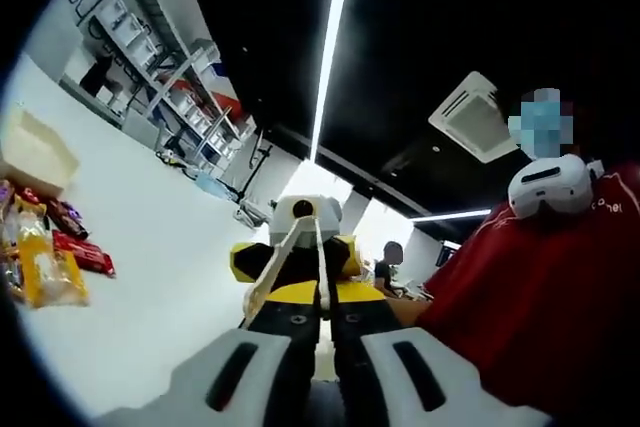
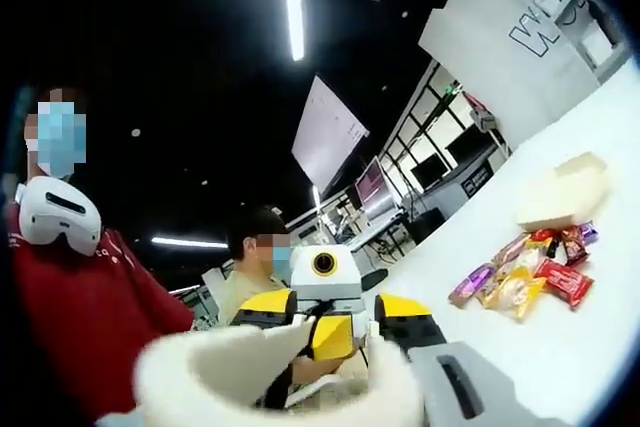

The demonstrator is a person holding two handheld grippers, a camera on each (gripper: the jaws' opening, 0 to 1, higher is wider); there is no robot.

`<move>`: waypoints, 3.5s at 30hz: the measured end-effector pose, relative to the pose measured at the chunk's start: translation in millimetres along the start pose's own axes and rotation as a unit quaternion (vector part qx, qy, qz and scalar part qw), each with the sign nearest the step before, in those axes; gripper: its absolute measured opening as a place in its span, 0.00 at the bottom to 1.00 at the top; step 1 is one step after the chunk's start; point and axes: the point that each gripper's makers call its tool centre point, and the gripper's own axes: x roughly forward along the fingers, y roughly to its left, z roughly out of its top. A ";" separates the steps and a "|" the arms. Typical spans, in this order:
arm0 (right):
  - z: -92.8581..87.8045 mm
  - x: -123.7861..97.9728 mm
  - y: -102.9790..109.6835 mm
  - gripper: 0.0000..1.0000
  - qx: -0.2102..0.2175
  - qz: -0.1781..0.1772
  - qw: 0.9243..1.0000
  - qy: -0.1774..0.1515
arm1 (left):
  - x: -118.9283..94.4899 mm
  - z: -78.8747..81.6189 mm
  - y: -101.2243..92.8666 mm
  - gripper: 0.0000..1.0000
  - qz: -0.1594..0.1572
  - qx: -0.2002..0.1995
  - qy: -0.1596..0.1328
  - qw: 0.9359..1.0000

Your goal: Place the target food into the container with the food tongs after gripping and lifting it, then release it inside without dropping or visibly crushing the food.

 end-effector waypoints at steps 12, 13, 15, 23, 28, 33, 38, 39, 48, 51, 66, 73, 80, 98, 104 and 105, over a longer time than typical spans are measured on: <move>-3.0 1.7 0.5 0.22 -0.014 -0.004 1.000 0.007 | -0.7 -4.2 1.0 0.01 0.021 0.016 0.018 0.999; -1.6 2.1 1.0 0.22 -0.019 -0.004 1.000 0.003 | -1.0 -2.9 0.9 0.01 0.022 0.016 0.018 0.999; 0.6 3.1 3.1 0.22 -0.022 -0.001 1.000 -0.002 | -0.9 -0.1 -0.4 0.01 0.021 0.019 0.023 0.999; 1.4 4.4 3.5 0.25 -0.035 -0.003 0.999 0.001 | -1.0 -0.1 -2.9 0.01 0.017 0.034 0.066 0.997; 4.0 3.5 3.2 0.24 -0.032 -0.003 0.999 -0.003 | 0.3 0.8 -2.4 0.01 0.018 0.038 0.065 0.997; 3.9 3.8 1.6 0.25 -0.035 -0.007 0.999 -0.006 | -1.1 1.0 -1.1 0.01 0.018 0.040 0.067 0.997; 5.1 4.4 1.6 0.26 -0.030 -0.006 0.999 -0.009 | -1.2 2.0 -2.3 0.01 0.019 0.042 0.068 0.997; 5.2 4.4 1.7 0.26 -0.030 -0.005 1.000 -0.009 | -1.1 2.0 -2.4 0.01 0.018 0.041 0.068 0.997; 4.5 2.2 0.5 0.26 -0.028 -0.006 1.000 -0.009 | -0.9 1.0 -1.2 0.01 0.018 0.037 0.071 0.997; 3.5 1.2 1.1 0.25 -0.022 -0.004 1.000 -0.007 | -0.1 -0.1 -1.1 0.01 0.018 0.036 0.073 0.997; 24.7 -12.0 -19.1 0.22 -0.015 -0.061 0.997 -0.048 | -13.9 24.9 23.7 0.10 0.092 0.140 -0.002 0.986; 25.1 -14.7 -26.9 0.22 -0.011 -0.082 0.995 -0.052 | -29.9 27.1 37.3 0.20 0.136 0.146 -0.016 0.980; 31.3 -20.0 -39.4 0.20 -0.028 -0.117 0.990 -0.067 | -51.6 27.1 52.1 0.12 0.203 0.158 -0.052 0.965; 31.5 -7.9 -24.3 0.21 -0.161 -0.097 0.981 -0.045 | -26.5 22.9 31.0 0.09 0.149 0.141 -0.064 0.977; 27.1 -4.7 -20.9 0.22 -0.162 -0.088 0.982 -0.037 | -21.9 31.0 26.8 0.11 0.131 0.136 -0.062 0.980; 25.4 -2.8 -20.4 0.22 -0.159 -0.085 0.983 -0.034 | -18.9 29.9 25.1 0.09 0.126 0.138 -0.055 0.981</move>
